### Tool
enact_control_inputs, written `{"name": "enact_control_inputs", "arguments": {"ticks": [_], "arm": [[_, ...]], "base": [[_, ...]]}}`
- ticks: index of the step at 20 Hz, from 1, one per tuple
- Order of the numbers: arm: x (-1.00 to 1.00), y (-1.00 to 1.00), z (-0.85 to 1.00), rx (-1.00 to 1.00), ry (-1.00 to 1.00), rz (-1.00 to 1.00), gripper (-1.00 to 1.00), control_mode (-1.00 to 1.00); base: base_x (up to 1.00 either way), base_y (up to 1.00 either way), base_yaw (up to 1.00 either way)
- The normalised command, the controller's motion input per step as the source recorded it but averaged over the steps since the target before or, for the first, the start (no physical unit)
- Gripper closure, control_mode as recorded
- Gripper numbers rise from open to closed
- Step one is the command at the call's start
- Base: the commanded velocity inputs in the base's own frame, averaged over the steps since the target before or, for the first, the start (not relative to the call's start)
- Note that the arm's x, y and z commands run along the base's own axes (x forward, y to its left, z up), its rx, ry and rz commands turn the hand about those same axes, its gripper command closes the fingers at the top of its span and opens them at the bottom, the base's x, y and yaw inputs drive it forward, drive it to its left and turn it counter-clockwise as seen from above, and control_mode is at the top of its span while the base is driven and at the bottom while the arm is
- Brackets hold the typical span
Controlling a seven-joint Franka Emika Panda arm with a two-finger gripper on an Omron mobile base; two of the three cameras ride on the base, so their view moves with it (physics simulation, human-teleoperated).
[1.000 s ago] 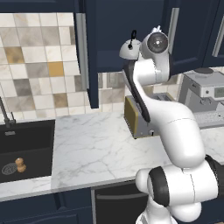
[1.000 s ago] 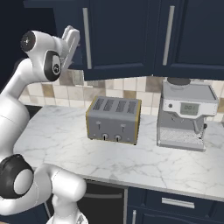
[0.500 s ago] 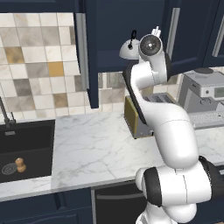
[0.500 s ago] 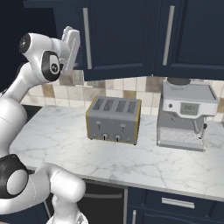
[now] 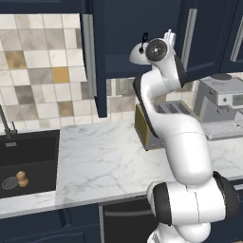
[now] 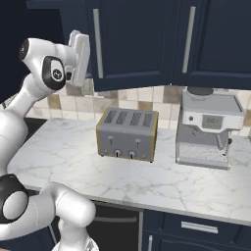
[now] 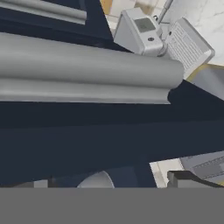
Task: Open the cabinet, pick the kettle from the cabinet, and place it in the sink.
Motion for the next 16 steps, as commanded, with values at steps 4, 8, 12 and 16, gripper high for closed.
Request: {"name": "enact_control_inputs", "arguments": {"ticks": [4, 8, 12, 16], "arm": [[-0.31, -0.42, 0.15, 0.04, -0.01, -0.08, -1.00, -1.00], [-0.37, -0.43, 0.14, 0.05, -0.02, -0.05, -1.00, -1.00], [-0.39, -0.42, 0.12, 0.09, -0.02, -0.03, -1.00, -1.00], [-0.42, -0.44, 0.13, 0.12, -0.03, -0.03, -1.00, -1.00]], "base": [[0.00, 0.00, 0.00], [0.00, 0.00, 0.00], [0.00, 0.00, 0.00], [0.00, 0.00, 0.00]]}}
